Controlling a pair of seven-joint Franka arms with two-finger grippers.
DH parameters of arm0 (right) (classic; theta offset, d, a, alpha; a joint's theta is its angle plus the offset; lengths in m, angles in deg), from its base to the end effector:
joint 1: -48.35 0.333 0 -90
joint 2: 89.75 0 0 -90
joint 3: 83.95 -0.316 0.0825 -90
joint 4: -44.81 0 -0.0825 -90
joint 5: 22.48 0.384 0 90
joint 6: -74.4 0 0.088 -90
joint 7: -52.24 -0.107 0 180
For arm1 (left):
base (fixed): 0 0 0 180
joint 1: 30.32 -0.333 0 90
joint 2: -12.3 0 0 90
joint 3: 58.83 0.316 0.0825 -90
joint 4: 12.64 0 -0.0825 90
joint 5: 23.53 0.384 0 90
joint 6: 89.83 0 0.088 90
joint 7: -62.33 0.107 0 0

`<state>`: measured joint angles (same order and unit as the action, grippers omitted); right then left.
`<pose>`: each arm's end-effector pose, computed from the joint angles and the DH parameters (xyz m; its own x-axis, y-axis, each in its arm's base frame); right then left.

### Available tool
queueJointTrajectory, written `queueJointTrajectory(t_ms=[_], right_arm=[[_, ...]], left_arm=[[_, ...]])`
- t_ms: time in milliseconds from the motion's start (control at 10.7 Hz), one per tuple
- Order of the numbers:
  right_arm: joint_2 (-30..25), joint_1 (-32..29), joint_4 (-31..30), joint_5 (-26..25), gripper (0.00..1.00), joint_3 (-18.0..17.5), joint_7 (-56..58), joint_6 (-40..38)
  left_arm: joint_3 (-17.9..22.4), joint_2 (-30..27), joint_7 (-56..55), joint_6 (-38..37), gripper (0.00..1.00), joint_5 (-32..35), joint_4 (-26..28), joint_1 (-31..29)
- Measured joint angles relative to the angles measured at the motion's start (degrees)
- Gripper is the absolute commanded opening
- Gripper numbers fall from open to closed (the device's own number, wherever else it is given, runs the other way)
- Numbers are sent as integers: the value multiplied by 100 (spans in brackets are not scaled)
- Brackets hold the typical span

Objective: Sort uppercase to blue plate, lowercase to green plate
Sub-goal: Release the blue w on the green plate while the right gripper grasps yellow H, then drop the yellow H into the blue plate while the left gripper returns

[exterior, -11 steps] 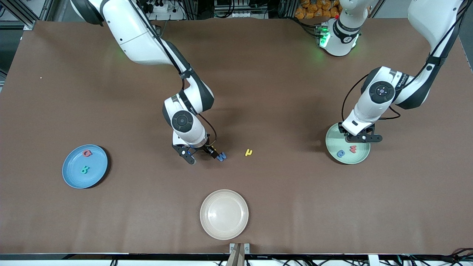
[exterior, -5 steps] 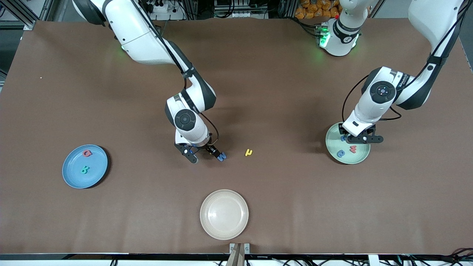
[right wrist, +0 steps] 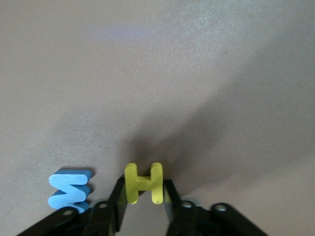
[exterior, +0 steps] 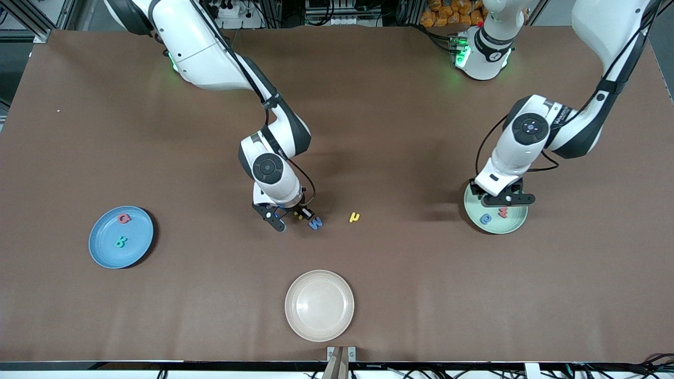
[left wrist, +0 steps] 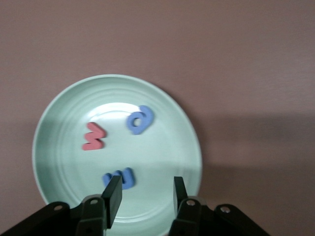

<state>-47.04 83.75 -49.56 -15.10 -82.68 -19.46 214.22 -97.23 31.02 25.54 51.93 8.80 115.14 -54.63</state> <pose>0.5700 0.3888 0.1816 0.7346 -0.6763 -0.0547 -0.6785 -0.7317 -0.0656 0.5285 -0.1358 0.2553 0.9959 -0.0269 0.0864 -0.0162 -0.9924 -0.1220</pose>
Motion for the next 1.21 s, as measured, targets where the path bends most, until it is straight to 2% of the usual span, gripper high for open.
queueJointTrajectory(t_ms=[466,652,932,1211], right_arm=[[-1,-91,10,-4,0,95,382,-81],[-132,-435,79,-7,0,145,973,-662],[-746,-1117,116,-17,0,166,2079,-1818],[-1276,-1855,-317,-55,0,178,3441,-2140]], left_arm=[[-15,444,-781,-488,49,-119,-704,714],[-15,669,-1139,-599,48,-126,-945,974],[-19,865,-1415,-760,51,-335,-1316,1428],[-32,1088,-1329,-769,54,-344,-1695,2075]])
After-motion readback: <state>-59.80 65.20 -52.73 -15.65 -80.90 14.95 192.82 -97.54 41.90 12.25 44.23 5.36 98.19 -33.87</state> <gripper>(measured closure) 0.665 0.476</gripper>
